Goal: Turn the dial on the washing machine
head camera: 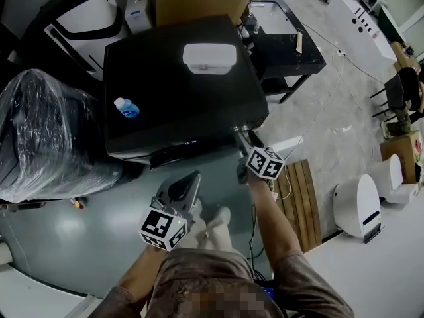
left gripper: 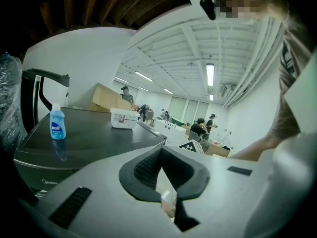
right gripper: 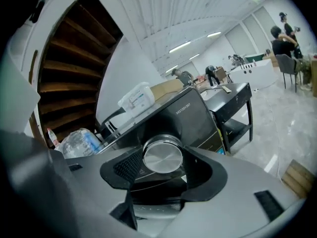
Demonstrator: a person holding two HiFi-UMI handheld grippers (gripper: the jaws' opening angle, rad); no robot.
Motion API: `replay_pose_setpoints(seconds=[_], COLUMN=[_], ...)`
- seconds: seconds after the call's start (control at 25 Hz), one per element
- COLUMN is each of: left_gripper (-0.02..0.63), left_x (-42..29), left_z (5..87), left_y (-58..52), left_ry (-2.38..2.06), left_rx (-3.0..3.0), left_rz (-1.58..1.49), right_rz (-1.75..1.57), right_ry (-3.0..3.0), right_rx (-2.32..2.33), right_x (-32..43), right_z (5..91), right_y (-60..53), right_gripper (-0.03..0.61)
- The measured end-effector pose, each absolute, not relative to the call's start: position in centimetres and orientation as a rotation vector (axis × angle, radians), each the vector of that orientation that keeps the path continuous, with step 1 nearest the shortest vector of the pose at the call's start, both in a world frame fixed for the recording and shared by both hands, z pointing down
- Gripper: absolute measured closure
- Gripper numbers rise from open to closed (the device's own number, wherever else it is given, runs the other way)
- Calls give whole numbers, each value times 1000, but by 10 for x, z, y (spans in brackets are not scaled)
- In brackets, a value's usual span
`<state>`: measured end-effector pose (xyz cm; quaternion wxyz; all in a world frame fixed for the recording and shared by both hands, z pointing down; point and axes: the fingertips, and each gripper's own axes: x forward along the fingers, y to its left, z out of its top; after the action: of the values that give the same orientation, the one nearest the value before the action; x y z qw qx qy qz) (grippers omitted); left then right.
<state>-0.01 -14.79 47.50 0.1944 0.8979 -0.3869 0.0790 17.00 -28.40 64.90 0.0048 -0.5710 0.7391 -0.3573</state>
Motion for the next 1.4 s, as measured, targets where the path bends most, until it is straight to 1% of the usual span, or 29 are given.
replay_pose_setpoints(seconds=[0.64,0.8,0.96,1.2,1.28,1.4], left_gripper=[621,621,621,621,621,622], left_x=[1,0,-1,1,1,0], left_z=[474,473,474,472,473,473], left_y=[-144,-142,-141,-138,-137,-136], left_ry=[-1094,-1101,-1103,-1104,-1104,-1103], left_rx=[2509,2507,2505,2504,2504,2502], left_rz=[223,221,226,224,221,219], right_rz=[-1428,-1442,-1395,-1214,-1159,-1004], right_ry=[1892,1850,1919,2143,2234,2419], right_rx=[-1591,-1552,-1587,-1710,-1753,-1880], right_x=[175,175,174,178,176,174], right_z=[652,654,651,636,637,636], right_y=[-289,-287,-289,-293,-292,-289], right_gripper=[333,333,333,320,307,296])
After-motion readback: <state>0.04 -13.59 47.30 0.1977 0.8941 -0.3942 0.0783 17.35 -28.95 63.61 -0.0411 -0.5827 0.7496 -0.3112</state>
